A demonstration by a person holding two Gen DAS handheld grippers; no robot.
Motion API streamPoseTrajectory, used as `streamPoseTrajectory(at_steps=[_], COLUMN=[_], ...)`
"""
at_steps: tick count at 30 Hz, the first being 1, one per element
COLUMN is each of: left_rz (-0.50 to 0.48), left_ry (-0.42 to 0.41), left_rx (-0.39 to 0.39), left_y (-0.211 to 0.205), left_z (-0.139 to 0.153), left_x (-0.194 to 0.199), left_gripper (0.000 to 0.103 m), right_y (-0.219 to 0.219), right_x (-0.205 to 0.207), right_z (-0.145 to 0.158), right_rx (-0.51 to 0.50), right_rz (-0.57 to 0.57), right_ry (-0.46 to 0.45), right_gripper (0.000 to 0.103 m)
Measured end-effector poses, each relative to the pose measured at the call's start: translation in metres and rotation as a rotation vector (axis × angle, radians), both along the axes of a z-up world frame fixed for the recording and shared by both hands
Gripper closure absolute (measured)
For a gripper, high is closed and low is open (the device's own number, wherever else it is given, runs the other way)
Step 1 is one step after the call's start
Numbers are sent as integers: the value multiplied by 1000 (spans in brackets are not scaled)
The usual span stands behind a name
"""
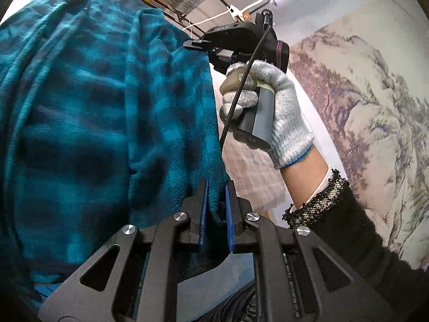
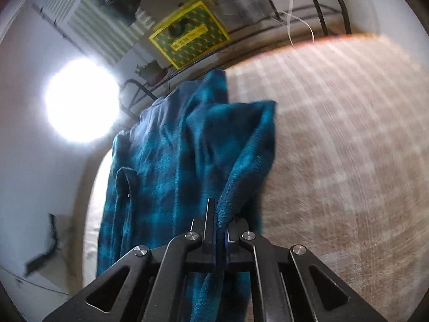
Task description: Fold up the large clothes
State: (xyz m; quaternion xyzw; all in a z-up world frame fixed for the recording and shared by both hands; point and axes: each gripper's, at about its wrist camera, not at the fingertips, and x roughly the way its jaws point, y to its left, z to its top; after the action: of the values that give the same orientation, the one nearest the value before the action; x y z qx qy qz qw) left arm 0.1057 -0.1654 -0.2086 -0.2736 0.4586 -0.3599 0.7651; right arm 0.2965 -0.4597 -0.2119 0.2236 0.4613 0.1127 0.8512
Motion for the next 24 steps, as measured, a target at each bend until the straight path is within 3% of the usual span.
streamPoseTrajectory(at_steps=[4,9,17,19,22,24], left_rz=[41,122,200,198,197,194], left_ry=[17,52,111,111,102,99], left_rx=[-31,-45,-11,4,16,21], left_y=[29,73,108,107,102,98], left_z=[-3,-14,-37,-41,-41,-41], left_x=[-2,-9,-17,-20,-19,-18], left_gripper=[93,93,94,94,94,94], right_y=[43,125,254,267,262,245], right_x=[5,10,19,18,18,16], right_z=[19,29,-23,-38,-34,-19], right_rx=[-92,-268,-466,-525,-479,-410], right_rz=[41,171,401,442,453,444], right_ry=[-22,-67,-19,-9,-3,-29], right_gripper=[102,102,100,93,73,72])
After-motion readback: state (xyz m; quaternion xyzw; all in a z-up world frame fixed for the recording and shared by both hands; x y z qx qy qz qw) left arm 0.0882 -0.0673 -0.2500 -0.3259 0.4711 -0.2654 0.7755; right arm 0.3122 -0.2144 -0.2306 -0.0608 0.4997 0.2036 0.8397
